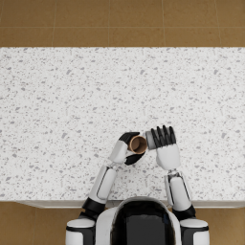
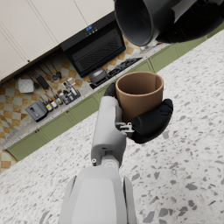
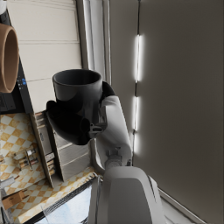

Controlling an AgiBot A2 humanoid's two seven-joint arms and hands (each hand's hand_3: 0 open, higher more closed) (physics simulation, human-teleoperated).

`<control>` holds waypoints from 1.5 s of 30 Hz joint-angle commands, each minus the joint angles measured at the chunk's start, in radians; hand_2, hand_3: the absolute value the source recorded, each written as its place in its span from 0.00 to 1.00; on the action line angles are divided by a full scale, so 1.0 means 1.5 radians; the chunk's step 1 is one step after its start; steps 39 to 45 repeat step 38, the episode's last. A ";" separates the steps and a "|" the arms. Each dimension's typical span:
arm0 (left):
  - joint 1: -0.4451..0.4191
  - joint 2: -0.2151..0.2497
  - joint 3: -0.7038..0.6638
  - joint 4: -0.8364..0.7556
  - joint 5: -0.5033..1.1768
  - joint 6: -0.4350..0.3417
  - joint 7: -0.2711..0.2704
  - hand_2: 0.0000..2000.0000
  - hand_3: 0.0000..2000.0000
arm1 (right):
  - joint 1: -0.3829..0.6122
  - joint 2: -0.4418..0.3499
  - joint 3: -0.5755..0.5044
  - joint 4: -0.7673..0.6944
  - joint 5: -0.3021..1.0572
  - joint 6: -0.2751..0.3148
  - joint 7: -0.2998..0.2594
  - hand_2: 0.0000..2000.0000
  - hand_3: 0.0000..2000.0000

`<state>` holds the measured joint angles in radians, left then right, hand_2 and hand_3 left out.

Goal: Pick up two cups and pour the berry on the right into the cup on the left

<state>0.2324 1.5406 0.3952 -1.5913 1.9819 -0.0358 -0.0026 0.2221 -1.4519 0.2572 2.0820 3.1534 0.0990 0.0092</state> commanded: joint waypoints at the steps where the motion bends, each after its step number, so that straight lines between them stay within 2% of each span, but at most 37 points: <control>1: 0.002 0.001 0.000 0.005 0.000 0.000 0.000 1.00 0.64 | 0.000 0.000 0.000 0.000 0.021 0.000 0.000 1.00 0.64; 4: 0.030 0.018 0.007 0.031 0.000 0.000 0.000 1.00 0.64 | 0.000 0.000 0.001 0.000 0.085 -0.001 0.000 1.00 0.64; 5: 0.143 -0.150 0.214 0.035 0.000 0.000 0.000 1.00 0.64 | 0.000 0.000 0.001 0.000 0.107 -0.001 0.000 1.00 0.64; 6: 0.059 -0.022 0.055 0.043 0.000 0.001 0.000 1.00 0.64 | 0.000 0.000 0.001 0.000 0.128 -0.001 0.000 1.00 0.64; 14: 0.068 -0.016 0.046 0.049 0.000 -0.001 0.000 1.00 0.64 | -0.001 0.000 0.001 -0.001 0.298 -0.002 0.000 1.00 0.64; 17: 0.066 -0.014 0.042 0.046 0.000 -0.002 0.000 1.00 0.64 | -0.001 0.000 0.001 -0.001 0.332 -0.003 0.000 1.00 0.64; 45: 0.048 -0.020 0.031 0.037 0.000 -0.002 0.000 1.00 0.64 | -0.001 -0.001 0.001 0.000 0.352 -0.006 0.001 1.00 0.64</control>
